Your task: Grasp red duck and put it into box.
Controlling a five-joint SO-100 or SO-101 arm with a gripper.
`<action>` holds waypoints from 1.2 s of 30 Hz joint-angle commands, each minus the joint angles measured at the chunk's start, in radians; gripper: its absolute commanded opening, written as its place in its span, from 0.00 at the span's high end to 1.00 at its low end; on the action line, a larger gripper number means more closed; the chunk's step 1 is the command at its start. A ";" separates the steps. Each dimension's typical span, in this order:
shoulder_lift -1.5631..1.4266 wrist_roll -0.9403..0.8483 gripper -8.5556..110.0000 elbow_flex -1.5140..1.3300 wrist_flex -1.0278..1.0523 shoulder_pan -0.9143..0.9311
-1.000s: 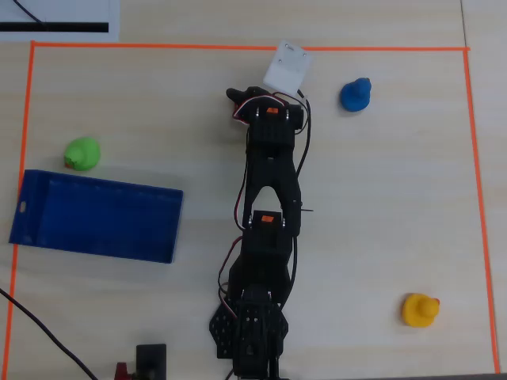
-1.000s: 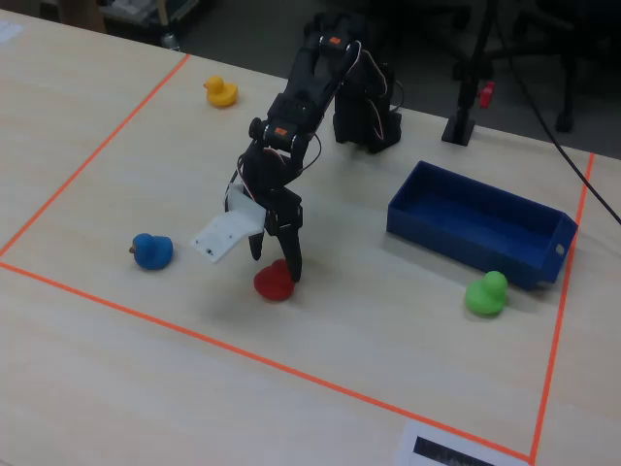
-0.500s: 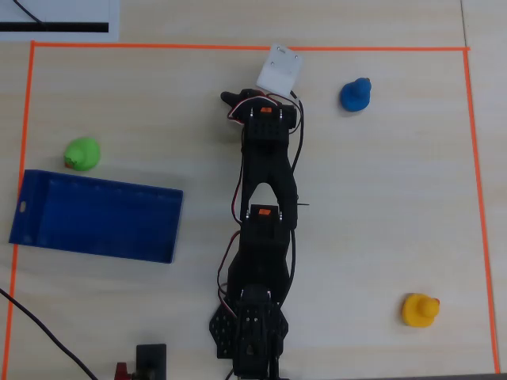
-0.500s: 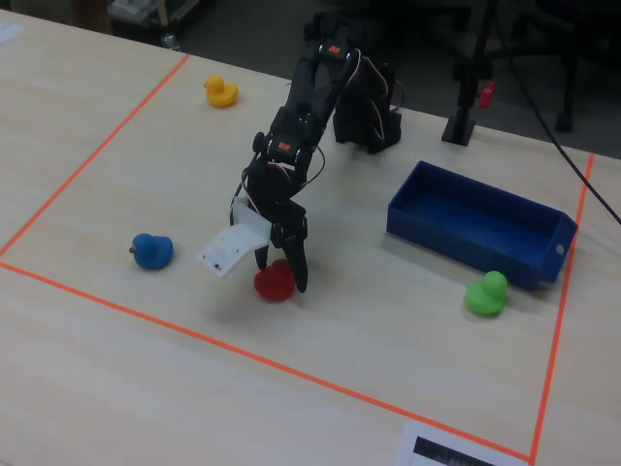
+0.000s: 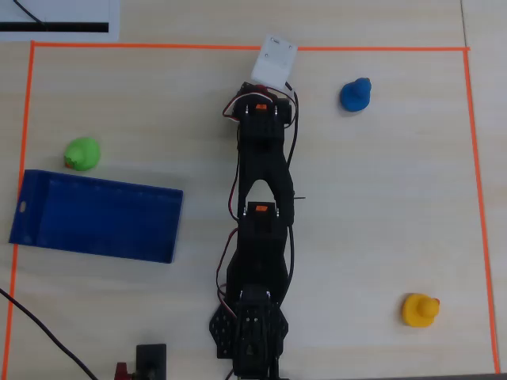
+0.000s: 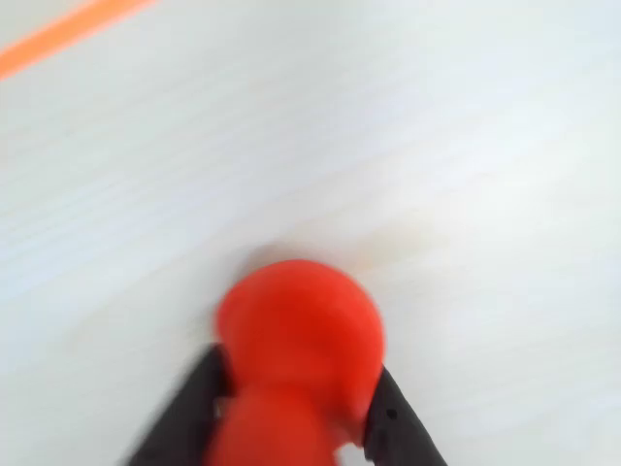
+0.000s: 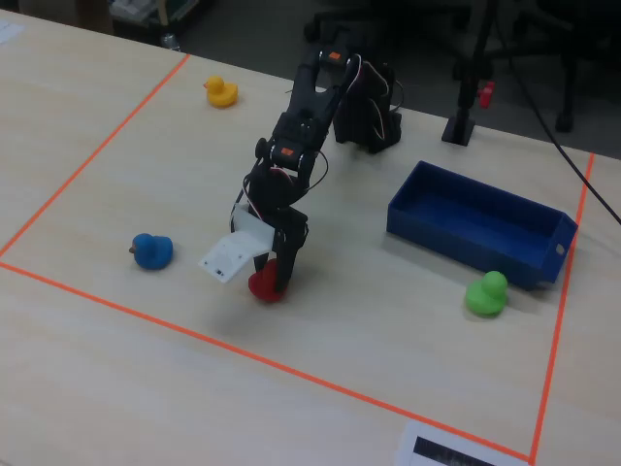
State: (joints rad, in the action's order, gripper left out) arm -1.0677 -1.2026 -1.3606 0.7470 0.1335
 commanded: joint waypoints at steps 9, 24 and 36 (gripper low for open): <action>-0.499 0.402 0.93 0.213 0.612 -0.179; -0.414 0.807 0.93 0.290 0.900 -0.994; -0.281 0.788 0.66 0.244 0.845 -1.052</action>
State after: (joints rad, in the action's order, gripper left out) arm -1.3346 -0.3697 -1.1167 1.6015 -0.9311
